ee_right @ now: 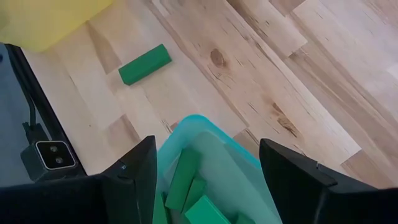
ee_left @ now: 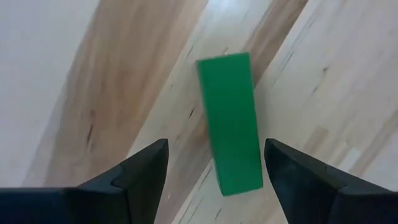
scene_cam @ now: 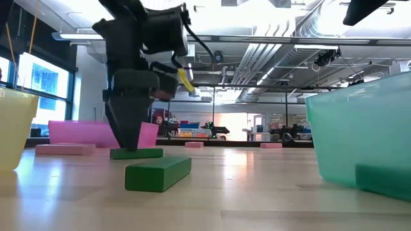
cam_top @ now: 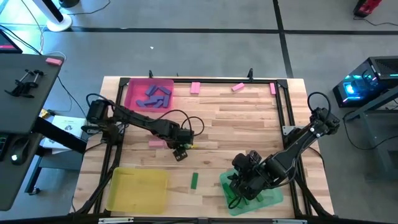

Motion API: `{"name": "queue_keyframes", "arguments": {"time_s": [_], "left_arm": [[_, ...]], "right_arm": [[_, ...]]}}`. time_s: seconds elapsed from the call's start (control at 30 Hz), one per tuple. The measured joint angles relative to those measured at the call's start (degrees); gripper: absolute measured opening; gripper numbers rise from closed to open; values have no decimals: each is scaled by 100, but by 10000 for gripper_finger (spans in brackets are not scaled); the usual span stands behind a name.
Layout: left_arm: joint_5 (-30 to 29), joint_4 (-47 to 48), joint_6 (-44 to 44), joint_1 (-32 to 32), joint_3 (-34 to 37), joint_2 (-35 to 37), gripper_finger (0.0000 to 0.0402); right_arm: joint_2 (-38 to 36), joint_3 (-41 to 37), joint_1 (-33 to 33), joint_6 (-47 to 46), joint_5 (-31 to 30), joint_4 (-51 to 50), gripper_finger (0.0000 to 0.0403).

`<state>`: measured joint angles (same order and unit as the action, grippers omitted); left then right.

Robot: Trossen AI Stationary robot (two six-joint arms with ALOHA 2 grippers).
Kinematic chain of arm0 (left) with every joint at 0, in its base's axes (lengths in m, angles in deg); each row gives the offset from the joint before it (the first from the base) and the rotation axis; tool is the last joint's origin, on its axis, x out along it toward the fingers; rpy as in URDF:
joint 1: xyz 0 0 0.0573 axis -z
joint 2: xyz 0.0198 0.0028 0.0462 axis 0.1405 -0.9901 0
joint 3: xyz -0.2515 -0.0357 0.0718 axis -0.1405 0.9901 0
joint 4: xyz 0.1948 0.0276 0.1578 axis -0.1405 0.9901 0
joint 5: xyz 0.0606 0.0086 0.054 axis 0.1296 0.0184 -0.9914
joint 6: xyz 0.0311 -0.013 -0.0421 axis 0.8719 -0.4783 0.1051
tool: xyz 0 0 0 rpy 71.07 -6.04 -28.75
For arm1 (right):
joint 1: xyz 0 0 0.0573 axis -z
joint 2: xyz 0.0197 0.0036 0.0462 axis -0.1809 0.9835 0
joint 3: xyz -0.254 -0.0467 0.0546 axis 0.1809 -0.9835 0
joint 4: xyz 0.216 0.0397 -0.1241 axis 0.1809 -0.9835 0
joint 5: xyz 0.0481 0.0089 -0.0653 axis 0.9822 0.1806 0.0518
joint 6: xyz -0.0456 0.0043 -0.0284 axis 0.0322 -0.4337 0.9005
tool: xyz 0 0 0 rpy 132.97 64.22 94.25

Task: Sort blocks
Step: Put the green block into the light green bin

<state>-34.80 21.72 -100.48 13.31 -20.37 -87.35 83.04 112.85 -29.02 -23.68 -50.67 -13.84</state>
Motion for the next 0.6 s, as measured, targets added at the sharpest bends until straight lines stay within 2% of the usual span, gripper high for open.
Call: {"name": "queue_keyframes", "arguments": {"time_s": [0.2,0.27,0.33,0.47,0.6], "left_arm": [[-27,-112,144,17,-25,-245,253],[-78,-103,146,17,-24,-303,237],[-139,-77,95,44,-22,-312,195],[-217,-132,24,104,-19,-219,50],[-57,-208,317,126,-191,-111,43]], "right_arm": [[0,0,96,0,3,-6,220],[0,0,128,2,3,-10,220],[0,4,143,35,26,-17,220],[-80,129,130,271,217,-44,220],[-442,390,-31,345,38,-82,220]]}}
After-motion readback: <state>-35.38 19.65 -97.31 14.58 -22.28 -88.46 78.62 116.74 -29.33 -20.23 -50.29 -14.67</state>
